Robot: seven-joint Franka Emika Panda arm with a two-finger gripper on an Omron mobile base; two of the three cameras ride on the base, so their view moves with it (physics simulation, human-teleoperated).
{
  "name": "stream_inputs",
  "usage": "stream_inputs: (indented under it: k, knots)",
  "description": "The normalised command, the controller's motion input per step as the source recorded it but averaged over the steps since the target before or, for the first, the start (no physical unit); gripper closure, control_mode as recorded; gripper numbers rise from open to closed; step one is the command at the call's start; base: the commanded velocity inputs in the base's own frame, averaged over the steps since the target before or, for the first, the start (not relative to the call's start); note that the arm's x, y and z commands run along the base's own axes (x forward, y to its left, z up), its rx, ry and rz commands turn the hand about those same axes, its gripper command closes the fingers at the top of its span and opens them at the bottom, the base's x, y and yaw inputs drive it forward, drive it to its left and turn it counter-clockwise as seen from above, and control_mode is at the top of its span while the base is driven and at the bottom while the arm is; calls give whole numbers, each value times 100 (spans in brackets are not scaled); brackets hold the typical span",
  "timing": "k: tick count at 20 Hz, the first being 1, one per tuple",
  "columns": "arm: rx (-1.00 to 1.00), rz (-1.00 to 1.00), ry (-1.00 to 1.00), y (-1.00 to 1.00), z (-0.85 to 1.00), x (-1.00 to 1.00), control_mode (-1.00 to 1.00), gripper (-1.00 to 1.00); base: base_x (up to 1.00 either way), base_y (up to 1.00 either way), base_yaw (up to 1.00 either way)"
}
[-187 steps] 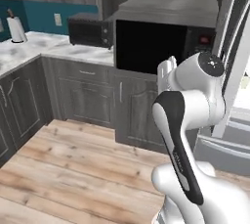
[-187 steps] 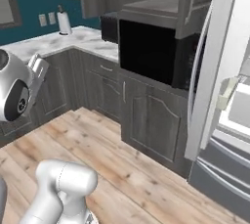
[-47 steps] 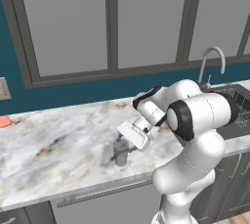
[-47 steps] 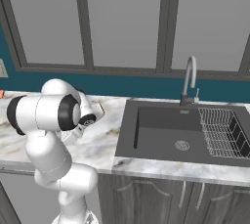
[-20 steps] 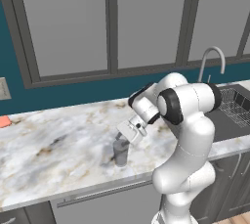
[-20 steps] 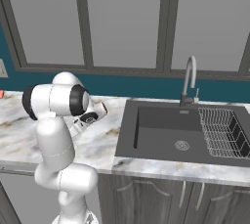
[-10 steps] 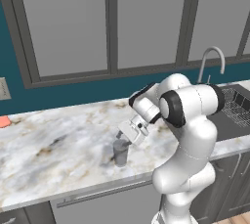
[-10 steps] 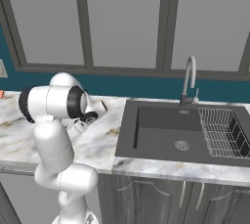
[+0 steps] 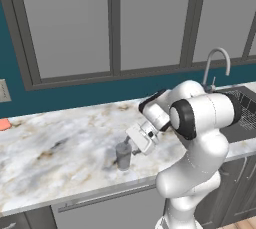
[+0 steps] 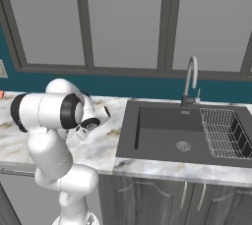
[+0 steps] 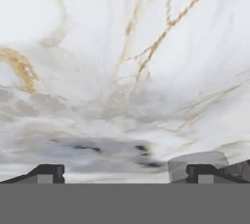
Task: Move the glass cup from next to the sink to the open cabinet. Then, move the bowl with the onion to the fridge to clear the area for faucet cleaning.
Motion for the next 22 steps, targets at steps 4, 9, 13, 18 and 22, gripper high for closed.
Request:
stream_inputs:
  k: [4, 9, 13, 18, 22]
  knots:
    - [0, 4, 1, 0, -16, 8, -100, -100, 0, 0, 0]
    - [0, 4, 2, 0, -20, 13, -100, -100, 0, 0, 0]
    - [0, 2, 0, 0, -8, 0, -100, -100, 0, 0, 0]
    - [-1, 0, 2, 36, -4, -4, -100, -100, 0, 0, 0]
    - [-1, 0, -1, 40, -1, -18, -100, -100, 0, 0, 0]
